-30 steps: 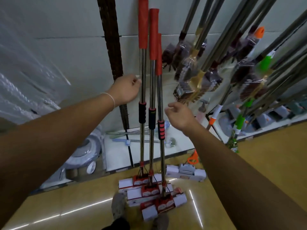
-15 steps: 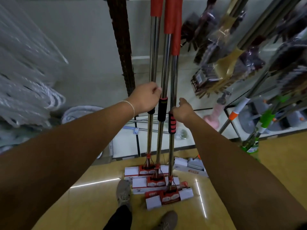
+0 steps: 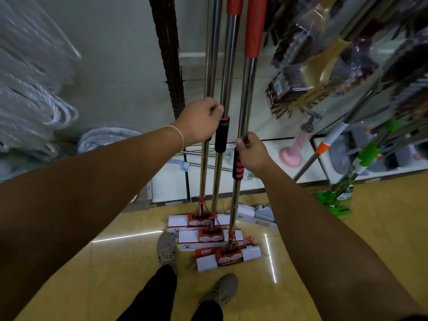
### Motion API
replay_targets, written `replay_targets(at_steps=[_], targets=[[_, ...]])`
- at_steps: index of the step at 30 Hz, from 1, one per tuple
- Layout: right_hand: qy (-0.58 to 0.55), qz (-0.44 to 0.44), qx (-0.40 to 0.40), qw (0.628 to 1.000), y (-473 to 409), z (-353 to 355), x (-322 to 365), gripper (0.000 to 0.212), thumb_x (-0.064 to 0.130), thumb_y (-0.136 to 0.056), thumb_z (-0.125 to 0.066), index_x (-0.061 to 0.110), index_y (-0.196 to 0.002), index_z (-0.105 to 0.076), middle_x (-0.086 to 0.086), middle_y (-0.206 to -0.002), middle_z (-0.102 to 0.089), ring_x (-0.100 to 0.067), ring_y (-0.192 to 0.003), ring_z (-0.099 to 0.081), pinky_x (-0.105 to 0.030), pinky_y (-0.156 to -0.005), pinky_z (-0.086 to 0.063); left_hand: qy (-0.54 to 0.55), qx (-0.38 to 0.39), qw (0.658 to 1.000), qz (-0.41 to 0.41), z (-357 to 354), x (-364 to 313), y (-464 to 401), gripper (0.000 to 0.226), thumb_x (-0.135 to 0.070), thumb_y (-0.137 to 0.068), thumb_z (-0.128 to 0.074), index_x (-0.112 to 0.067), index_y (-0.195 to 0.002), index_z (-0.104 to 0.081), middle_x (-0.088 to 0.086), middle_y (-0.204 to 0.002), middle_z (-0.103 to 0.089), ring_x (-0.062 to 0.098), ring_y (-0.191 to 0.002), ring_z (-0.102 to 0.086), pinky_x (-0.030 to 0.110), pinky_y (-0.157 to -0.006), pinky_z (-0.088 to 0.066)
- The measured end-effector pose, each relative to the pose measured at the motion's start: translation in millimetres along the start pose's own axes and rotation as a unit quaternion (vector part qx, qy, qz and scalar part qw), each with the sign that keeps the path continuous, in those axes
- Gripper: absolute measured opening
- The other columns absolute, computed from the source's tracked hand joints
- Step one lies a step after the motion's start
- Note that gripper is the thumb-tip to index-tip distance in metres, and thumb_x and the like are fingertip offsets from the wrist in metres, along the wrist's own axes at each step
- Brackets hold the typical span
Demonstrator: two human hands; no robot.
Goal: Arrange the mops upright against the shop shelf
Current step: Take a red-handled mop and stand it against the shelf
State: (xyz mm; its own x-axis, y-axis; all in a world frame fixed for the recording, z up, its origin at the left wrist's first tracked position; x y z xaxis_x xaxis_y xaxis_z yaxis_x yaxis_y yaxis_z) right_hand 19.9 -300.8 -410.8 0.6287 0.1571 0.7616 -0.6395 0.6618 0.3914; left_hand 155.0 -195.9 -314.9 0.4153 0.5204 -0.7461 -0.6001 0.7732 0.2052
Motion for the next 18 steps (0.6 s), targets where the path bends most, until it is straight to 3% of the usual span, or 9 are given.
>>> replay_targets(at_steps=[3, 6, 8, 11, 15, 16, 18], targets=[[0.002, 0.024, 0.007, 1.0, 22, 5, -3, 0.012, 0.024, -0.103, -0.048, 0.013, -0.097, -0.048, 0.004, -0.08, -0.051, -0.011, -0.074, -0.047, -0.017, -0.061, -0.037, 0.02, -0.028, 0.999, -0.02, 4, -19, 9, 0.031, -0.039, -0.102, -0.039, -0.013, -0.1, -0.056, 0.001, -0.077, -0.06, 0.017, -0.075, -0.059, 0.03, -0.072, -0.048], [-0.007, 0.044, 0.02, 0.999, 44, 8, -9, 0.006, 0.022, -0.102, -0.049, 0.016, -0.102, -0.05, 0.005, -0.083, -0.055, -0.015, -0.081, -0.052, -0.023, -0.069, -0.039, 0.056, -0.066, 0.995, -0.05, 9, -45, 22, 0.032, -0.045, -0.1, -0.042, -0.016, -0.104, -0.054, -0.007, -0.072, -0.051, 0.003, -0.063, -0.049, 0.008, -0.054, -0.039], [-0.024, 0.054, 0.036, 0.998, 60, 10, -15, 0.007, 0.021, -0.101, -0.05, 0.017, -0.106, -0.052, 0.007, -0.085, -0.056, -0.017, -0.084, -0.055, -0.025, -0.075, -0.041, 0.072, -0.088, 0.991, -0.075, 10, -63, 33, 0.038, -0.044, -0.1, -0.043, -0.011, -0.114, -0.055, -0.008, -0.074, -0.049, 0.0, -0.062, -0.047, 0.005, -0.054, -0.039], [-0.032, 0.072, 0.059, 0.995, 86, 16, -24, 0.008, 0.022, -0.1, -0.052, 0.018, -0.107, -0.053, 0.007, -0.084, -0.056, -0.016, -0.082, -0.054, -0.025, -0.076, -0.042, 0.048, -0.084, 0.991, -0.095, 7, -84, 49, 0.043, -0.05, -0.099, -0.041, -0.011, -0.109, -0.056, -0.009, -0.075, -0.049, 0.0, -0.067, -0.047, 0.012, -0.06, -0.039], [-0.034, 0.065, 0.09, 0.993, 120, 30, -42, 0.017, 0.023, -0.098, -0.056, 0.014, -0.113, -0.057, -0.006, -0.1, -0.065, -0.023, -0.094, -0.061, -0.033, -0.087, -0.05, 0.056, -0.051, 0.994, -0.08, -12, -97, 80, 0.058, -0.064, -0.091, -0.041, -0.011, -0.105, -0.061, 0.007, -0.088, -0.063, 0.017, -0.083, -0.061, 0.035, -0.079, -0.051], [-0.038, 0.065, 0.102, 0.992, 128, 32, -48, 0.017, 0.023, -0.098, -0.057, 0.016, -0.113, -0.057, -0.006, -0.101, -0.065, -0.023, -0.096, -0.061, -0.032, -0.087, -0.051, 0.072, -0.049, 0.992, -0.086, -17, -102, 90, 0.058, -0.064, -0.09, -0.043, -0.011, -0.103, -0.062, 0.005, -0.084, -0.062, 0.015, -0.078, -0.06, 0.033, -0.076, -0.051], [-0.059, 0.06, 0.125, 0.989, 145, 37, -60, 0.016, 0.024, -0.098, -0.057, 0.02, -0.114, -0.057, 0.0, -0.099, -0.061, -0.02, -0.095, -0.059, -0.028, -0.083, -0.049, 0.096, -0.032, 0.99, -0.097, -29, -113, 107, 0.037, -0.055, -0.094, -0.046, -0.022, -0.09, -0.062, -0.009, -0.073, -0.055, 0.0, -0.065, -0.053, 0.023, -0.067, -0.044]])
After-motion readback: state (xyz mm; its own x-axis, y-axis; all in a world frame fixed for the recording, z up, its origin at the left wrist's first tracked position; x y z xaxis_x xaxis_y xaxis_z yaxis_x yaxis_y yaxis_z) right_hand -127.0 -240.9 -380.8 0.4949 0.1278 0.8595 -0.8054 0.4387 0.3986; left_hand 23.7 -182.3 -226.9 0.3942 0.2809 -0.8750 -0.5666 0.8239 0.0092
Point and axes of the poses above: each hand's wrist, its own y-axis away from the middle knuckle, its own z-axis out of the back of the hand, x = y × z, the point moved 4 cm from there along -y, towards the middle knuckle
